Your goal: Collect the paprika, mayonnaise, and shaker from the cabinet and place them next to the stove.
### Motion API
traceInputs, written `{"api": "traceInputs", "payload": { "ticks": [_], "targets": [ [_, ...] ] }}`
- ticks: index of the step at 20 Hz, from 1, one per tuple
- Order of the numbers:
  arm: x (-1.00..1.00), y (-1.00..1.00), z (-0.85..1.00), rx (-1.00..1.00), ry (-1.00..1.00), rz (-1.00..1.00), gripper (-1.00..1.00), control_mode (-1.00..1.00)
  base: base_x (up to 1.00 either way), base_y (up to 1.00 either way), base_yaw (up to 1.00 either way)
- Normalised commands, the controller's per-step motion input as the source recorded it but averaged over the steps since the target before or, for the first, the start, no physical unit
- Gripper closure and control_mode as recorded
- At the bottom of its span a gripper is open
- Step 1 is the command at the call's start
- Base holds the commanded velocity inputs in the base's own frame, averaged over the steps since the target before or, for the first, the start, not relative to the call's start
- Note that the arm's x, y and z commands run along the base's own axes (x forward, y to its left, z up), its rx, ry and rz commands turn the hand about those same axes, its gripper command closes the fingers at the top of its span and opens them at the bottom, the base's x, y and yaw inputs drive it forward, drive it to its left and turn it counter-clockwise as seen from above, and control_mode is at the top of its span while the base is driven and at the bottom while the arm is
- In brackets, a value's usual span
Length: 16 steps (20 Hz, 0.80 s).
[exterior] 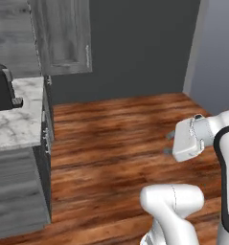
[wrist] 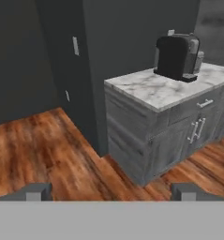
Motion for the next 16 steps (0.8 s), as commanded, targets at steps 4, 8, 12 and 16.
{"api": "traceInputs", "payload": {
  "ticks": [4, 8, 12, 16],
  "targets": [
    [0.0, 0.0, 0.0, 0.0, 0.0, 0.0, -1.0, 1.0, 1.0, -0.29, 0.33],
    [0.0, 0.0, 0.0, 0.0, 0.0, 0.0, -1.0, 1.0, 1.0, -0.48, 0.28],
    [0.0, 0.0, 0.0, 0.0, 0.0, 0.0, -1.0, 1.0, 1.0, -0.51, 0.26],
    [0.0, 0.0, 0.0, 0.0, 0.0, 0.0, -1.0, 1.0, 1.0, -0.54, 0.25]
  ]
}}
